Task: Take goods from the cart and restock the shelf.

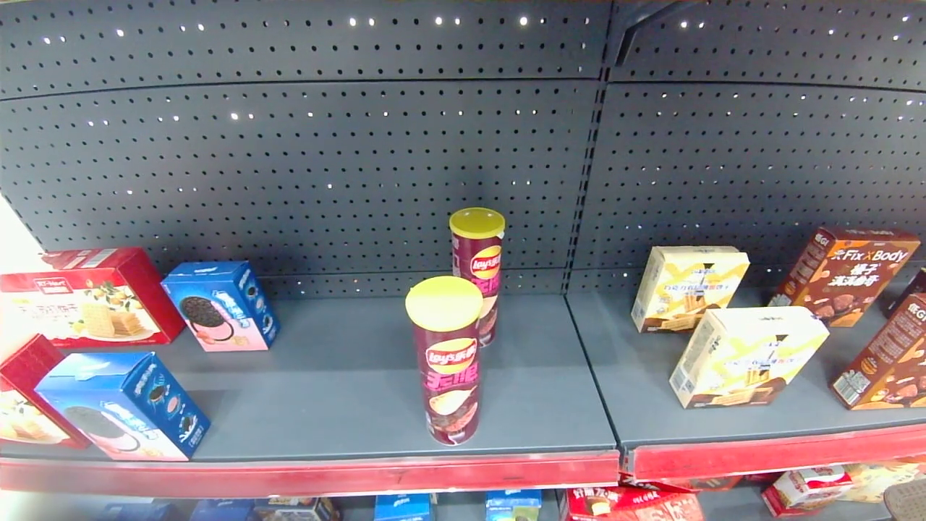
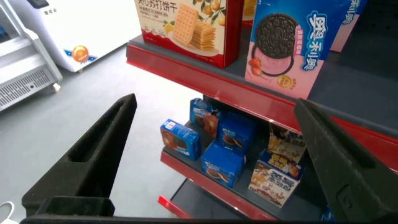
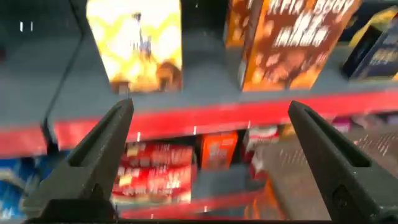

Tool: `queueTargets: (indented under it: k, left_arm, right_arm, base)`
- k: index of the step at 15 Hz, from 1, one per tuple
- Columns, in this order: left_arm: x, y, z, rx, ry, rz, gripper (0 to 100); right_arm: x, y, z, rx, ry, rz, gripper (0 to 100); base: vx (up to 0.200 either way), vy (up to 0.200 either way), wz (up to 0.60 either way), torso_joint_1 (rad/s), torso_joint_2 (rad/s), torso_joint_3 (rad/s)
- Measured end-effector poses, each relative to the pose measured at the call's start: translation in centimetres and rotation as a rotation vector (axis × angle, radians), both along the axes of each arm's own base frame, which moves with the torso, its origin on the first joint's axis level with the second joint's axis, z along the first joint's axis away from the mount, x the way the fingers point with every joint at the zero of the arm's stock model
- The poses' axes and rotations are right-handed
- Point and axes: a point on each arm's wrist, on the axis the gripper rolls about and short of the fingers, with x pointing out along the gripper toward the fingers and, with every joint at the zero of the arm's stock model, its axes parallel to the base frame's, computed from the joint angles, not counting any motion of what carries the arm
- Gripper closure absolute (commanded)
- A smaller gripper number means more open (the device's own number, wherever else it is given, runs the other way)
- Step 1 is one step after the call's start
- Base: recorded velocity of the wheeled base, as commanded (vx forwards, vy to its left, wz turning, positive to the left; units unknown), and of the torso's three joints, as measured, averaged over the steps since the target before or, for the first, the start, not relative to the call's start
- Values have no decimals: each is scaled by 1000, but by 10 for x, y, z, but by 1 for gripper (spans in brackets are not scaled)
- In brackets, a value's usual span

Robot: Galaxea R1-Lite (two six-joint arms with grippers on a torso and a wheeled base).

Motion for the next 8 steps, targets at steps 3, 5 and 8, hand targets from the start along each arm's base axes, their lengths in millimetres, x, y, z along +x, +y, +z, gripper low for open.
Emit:
queueTargets:
  k: [3,5,8]
  left_arm:
    - [0,0,0,0,0,0,0]
    - [0,0,0,0,0,0,0]
    - [0,0,0,0,0,0,0]
  right_arm:
    - [-9,2,-20,7,51,20,0]
    - [-12,2,-22,8,29,42,0]
    - [-15,3,-24,5,1,106,0]
  base:
    - [0,0,0,0,0,0]
    - [0,0,0,0,0,0]
    - [0,0,0,0,0,0]
